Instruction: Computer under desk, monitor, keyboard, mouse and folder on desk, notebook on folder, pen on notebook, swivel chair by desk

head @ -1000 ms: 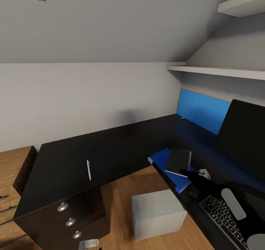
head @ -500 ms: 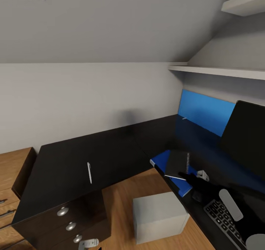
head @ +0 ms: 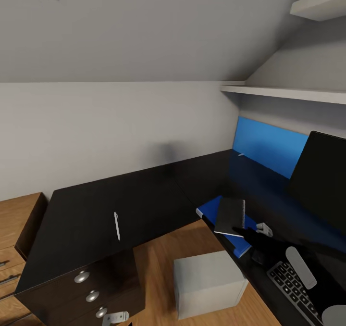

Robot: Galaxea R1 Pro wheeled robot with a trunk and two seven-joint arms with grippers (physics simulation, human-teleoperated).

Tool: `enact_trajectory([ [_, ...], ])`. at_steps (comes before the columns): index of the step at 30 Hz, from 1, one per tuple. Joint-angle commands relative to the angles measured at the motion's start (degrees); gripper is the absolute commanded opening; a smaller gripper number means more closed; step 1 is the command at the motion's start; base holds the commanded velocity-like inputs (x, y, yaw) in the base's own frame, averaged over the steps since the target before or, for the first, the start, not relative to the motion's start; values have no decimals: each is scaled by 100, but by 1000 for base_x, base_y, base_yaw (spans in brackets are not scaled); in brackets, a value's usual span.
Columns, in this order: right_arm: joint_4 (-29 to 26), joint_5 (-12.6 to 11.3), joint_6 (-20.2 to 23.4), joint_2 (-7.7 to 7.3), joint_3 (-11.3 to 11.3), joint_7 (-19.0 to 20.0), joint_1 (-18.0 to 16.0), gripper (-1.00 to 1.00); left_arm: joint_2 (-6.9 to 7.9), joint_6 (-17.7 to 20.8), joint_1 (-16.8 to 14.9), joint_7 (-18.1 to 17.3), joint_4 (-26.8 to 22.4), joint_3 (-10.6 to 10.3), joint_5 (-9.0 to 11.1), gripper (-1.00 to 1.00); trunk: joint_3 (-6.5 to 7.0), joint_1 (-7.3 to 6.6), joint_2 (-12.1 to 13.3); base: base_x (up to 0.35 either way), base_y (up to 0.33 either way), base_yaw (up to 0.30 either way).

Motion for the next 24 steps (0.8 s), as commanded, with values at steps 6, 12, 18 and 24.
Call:
enact_trajectory([
  [6, -2, -11, 46, -5, -16, 178, -4, -100, -6, -8, -3, -44, -16, 48, -26, 100, -6, 0, -3, 0, 0, 0],
  [12, -2, -11, 46, -5, -19, 234, -4, -100, -6, -8, -3, -44, -18, 48, -26, 100, -6, 0, -3, 0, 0, 0],
  [18, -2, -15, 46, -6, -20, 243, -4, -100, -6, -15, -3, -51, -16, 48, -26, 100, -6, 0, -3, 41, 0, 0],
  [24, 4, -16, 46, -4, -20, 244, -4, -100, -6, -9, -3, -46, -19, 48, -26, 100, -6, 0, -3, 22, 0, 0],
])
